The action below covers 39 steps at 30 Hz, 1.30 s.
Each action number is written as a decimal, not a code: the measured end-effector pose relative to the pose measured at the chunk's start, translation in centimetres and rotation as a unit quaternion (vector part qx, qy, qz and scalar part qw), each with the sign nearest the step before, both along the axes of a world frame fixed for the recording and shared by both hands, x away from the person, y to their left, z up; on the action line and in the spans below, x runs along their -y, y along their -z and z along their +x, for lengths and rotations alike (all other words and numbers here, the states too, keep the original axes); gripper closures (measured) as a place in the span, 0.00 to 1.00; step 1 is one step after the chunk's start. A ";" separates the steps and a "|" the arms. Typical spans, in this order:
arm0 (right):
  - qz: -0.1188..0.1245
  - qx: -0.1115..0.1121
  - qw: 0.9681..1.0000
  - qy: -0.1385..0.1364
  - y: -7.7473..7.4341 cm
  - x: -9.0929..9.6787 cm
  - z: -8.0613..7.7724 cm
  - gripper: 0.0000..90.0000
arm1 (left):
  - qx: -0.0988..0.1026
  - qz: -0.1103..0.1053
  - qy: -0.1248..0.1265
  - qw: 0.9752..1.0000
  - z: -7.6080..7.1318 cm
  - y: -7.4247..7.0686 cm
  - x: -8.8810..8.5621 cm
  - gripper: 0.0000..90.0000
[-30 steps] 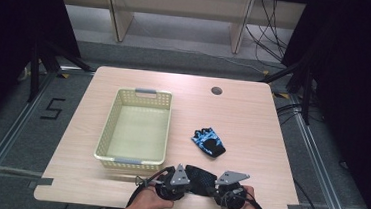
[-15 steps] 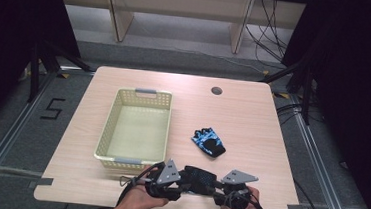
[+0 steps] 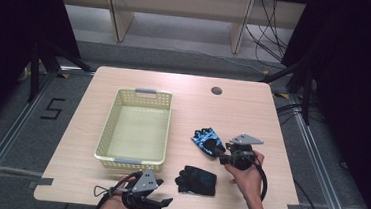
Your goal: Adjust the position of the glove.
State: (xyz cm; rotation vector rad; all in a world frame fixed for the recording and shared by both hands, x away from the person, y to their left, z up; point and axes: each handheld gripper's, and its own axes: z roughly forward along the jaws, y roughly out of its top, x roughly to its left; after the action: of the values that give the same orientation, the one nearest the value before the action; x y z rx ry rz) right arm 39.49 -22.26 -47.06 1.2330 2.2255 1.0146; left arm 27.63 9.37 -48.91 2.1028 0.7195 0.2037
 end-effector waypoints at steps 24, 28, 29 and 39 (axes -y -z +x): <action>-0.015 -0.070 0.997 0.006 2.1 -0.2 7.0 0.62 | -0.005 0.000 -0.022 1.000 0.0 1.3 -1.8 0.26; -0.010 -0.072 0.997 0.008 2.3 -0.4 7.1 0.63 | -0.009 0.007 -0.020 1.000 0.2 1.3 -1.9 0.25; -0.019 -0.061 0.998 -0.007 2.4 -0.3 7.3 0.63 | -0.008 0.008 -0.020 1.000 0.1 1.3 -1.9 0.25; 0.000 -0.076 0.997 -0.002 3.2 -0.9 7.2 0.80 | -0.015 0.016 -0.023 1.000 0.1 1.4 -1.9 0.24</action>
State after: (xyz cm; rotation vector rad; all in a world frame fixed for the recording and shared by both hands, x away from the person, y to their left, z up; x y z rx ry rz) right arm 46.66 -21.36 -50.30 1.3477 2.3419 0.9517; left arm 27.70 11.30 -50.27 2.1251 0.7872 0.2103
